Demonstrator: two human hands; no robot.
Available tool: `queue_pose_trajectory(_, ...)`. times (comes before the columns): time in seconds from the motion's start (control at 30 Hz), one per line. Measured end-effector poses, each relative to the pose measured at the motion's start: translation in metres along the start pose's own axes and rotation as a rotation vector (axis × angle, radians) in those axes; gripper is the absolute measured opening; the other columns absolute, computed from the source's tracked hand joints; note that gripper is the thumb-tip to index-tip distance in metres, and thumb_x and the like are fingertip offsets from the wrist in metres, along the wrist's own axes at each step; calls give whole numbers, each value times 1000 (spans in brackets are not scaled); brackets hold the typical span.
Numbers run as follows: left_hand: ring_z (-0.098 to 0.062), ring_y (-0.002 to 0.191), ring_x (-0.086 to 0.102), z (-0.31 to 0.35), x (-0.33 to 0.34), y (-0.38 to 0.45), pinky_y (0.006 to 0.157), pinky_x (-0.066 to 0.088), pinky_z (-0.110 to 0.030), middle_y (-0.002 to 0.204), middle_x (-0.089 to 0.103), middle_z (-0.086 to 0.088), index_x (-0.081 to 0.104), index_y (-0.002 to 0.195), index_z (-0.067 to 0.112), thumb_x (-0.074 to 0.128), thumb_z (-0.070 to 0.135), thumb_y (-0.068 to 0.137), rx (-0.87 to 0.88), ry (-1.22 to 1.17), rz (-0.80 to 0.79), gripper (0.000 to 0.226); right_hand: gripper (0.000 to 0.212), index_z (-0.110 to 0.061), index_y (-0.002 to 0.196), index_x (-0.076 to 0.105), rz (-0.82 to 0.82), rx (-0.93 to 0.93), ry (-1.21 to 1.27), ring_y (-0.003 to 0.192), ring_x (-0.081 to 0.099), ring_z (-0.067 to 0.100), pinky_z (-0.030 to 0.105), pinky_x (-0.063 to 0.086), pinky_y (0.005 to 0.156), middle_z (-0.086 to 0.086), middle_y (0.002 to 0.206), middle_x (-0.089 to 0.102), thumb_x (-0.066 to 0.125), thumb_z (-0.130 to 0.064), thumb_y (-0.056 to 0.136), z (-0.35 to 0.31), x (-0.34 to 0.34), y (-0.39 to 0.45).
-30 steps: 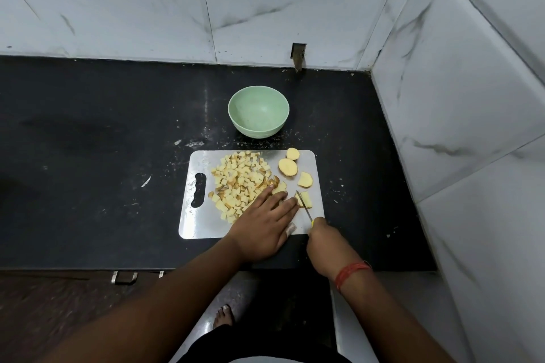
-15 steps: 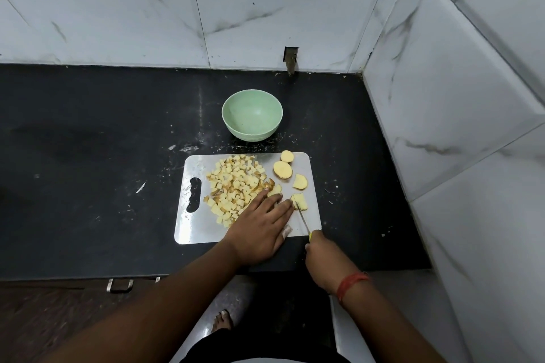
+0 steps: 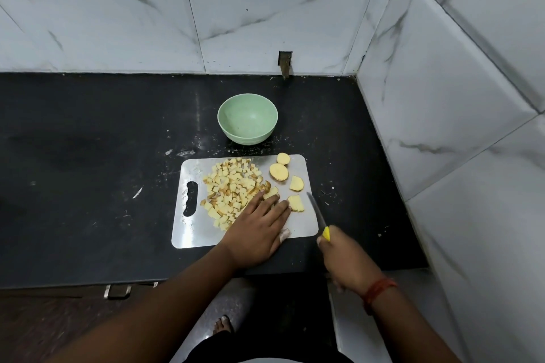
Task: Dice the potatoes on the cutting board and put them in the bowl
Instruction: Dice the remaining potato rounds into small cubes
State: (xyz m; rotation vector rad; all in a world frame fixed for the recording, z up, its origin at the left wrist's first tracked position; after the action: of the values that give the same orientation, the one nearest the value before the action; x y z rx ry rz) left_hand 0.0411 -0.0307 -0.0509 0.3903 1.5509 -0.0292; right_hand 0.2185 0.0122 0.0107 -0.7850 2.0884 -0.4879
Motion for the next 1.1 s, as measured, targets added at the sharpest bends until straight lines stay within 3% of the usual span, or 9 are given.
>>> queue_pose_trajectory(0.17,-28,142,40,-9,-6,6,125,18,-52,143,55,-6,56,142,9,32,50,107,-150,-55,-26,59,15,-16,101,52,179,-18,251,60,56,18,27,47,48,9,85,61,39,-24,102,-13,-9,32)
queue_pose_trajectory(0.27,-28,138,45,-11,-7,17,124,18,-54,132,61,-3,63,133,11,32,52,106,-191,-61,-46,59,15,-19,104,57,274,-78,163,89,62,22,38,55,79,11,105,63,43,-16,99,-19,-6,58)
queue_pose_trajectory(0.33,-28,135,47,-11,-7,24,123,19,-56,127,62,-2,66,127,12,34,52,104,-179,-64,-61,56,20,-12,111,59,279,-102,84,99,60,23,32,49,86,10,114,59,44,-9,98,-23,-1,68)
queue_pose_trajectory(0.43,-28,137,45,-12,-5,31,124,15,-57,127,61,-1,65,126,14,30,50,103,-166,-82,-106,55,21,-5,108,61,262,-136,-2,98,57,25,27,41,79,12,112,58,44,-6,96,-27,6,74)
queue_pose_trajectory(0.53,-28,139,42,-13,-4,35,124,14,-59,129,60,-3,65,126,12,24,49,104,-153,-115,-115,59,20,-7,109,60,240,-83,78,101,59,27,32,47,86,11,110,60,45,-8,96,-24,13,74)
queue_pose_trajectory(0.67,-28,142,38,-18,-1,36,122,11,-58,137,57,-3,60,137,15,24,45,103,-121,-170,-148,58,12,-15,96,57,188,17,438,83,60,25,45,54,81,15,98,64,48,-14,89,-11,29,74)
queue_pose_trajectory(0.77,-27,145,34,-26,1,36,123,10,-58,143,54,-1,55,143,19,24,44,102,-83,-178,-187,57,12,-7,98,51,143,74,758,64,52,16,30,48,58,9,79,55,45,2,93,-14,37,69)
queue_pose_trajectory(0.93,-27,148,27,-39,-1,39,124,9,-60,151,46,0,50,148,27,20,49,101,-25,-122,-256,60,17,-5,97,48,113,91,1030,68,50,19,25,48,57,13,85,50,38,9,97,-19,40,60)
queue_pose_trajectory(1.1,-27,129,50,-34,-15,30,123,21,-57,128,61,-4,66,129,17,40,40,99,-78,-100,-54,46,16,-9,99,53,268,83,957,72,53,18,27,48,60,10,85,55,42,2,97,-12,25,63)
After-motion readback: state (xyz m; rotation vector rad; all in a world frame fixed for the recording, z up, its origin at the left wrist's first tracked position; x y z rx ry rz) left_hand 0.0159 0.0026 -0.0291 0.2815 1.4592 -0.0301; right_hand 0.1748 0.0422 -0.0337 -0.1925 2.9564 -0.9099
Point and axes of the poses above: each hand's wrist, its own y-axis towards the middle knuckle, its own x-axis out of the palm, z = x × y, the point moved 5 cm from there along y, towards the middle knuckle
